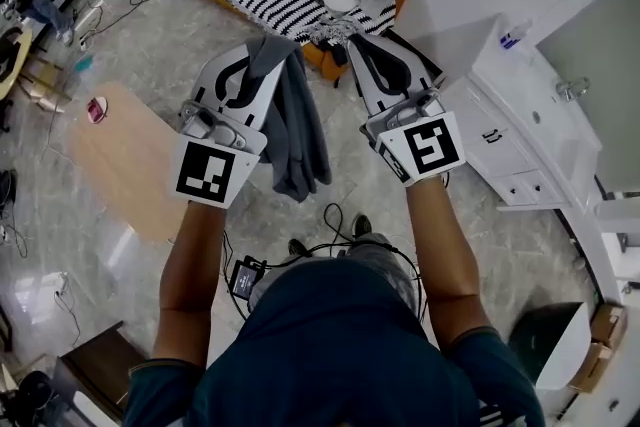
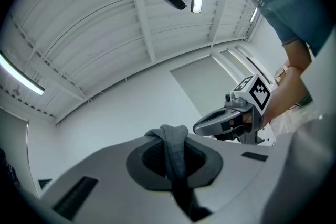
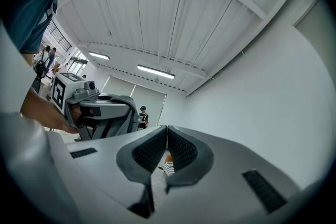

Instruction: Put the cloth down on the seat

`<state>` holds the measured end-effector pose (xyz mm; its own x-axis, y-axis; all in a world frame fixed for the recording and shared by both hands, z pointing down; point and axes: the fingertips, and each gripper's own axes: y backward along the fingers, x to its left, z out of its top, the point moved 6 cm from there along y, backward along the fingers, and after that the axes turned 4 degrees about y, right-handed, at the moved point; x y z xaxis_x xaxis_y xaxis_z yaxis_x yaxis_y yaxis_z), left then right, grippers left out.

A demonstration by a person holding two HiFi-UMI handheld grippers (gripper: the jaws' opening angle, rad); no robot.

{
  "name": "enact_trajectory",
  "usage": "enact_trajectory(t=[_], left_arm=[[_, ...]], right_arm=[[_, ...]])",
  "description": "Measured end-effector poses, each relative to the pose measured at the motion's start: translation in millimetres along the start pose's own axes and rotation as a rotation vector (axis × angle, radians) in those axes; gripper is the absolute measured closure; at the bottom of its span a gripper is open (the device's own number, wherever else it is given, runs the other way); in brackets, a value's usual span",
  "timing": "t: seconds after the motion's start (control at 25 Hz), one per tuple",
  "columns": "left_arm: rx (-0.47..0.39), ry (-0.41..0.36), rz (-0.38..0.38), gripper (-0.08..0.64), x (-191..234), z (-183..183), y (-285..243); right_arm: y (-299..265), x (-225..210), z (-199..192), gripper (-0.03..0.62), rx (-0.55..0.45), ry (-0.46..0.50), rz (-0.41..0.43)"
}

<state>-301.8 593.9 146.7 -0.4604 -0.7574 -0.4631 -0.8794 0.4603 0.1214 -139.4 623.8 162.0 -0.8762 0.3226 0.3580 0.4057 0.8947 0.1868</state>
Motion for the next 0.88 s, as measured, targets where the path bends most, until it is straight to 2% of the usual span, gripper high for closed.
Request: enact_trajectory(t=[0.36, 0.6, 0.88], left_arm=[[0.011, 0.0, -0.005, 0.557, 16, -14, -14], [0.013, 0.01, 0.046, 0.557, 32, -26, -39], [-0.005, 0.025, 0.131, 0.557, 62, -42, -78]], right_arm=[[-17, -10, -16, 0.578, 0.015, -0.009, 0.003], [-36, -40, -36, 0.578, -0.004, -0.025, 0.017], [-73, -78, -61, 0.578, -0.021, -0.03, 0.076]])
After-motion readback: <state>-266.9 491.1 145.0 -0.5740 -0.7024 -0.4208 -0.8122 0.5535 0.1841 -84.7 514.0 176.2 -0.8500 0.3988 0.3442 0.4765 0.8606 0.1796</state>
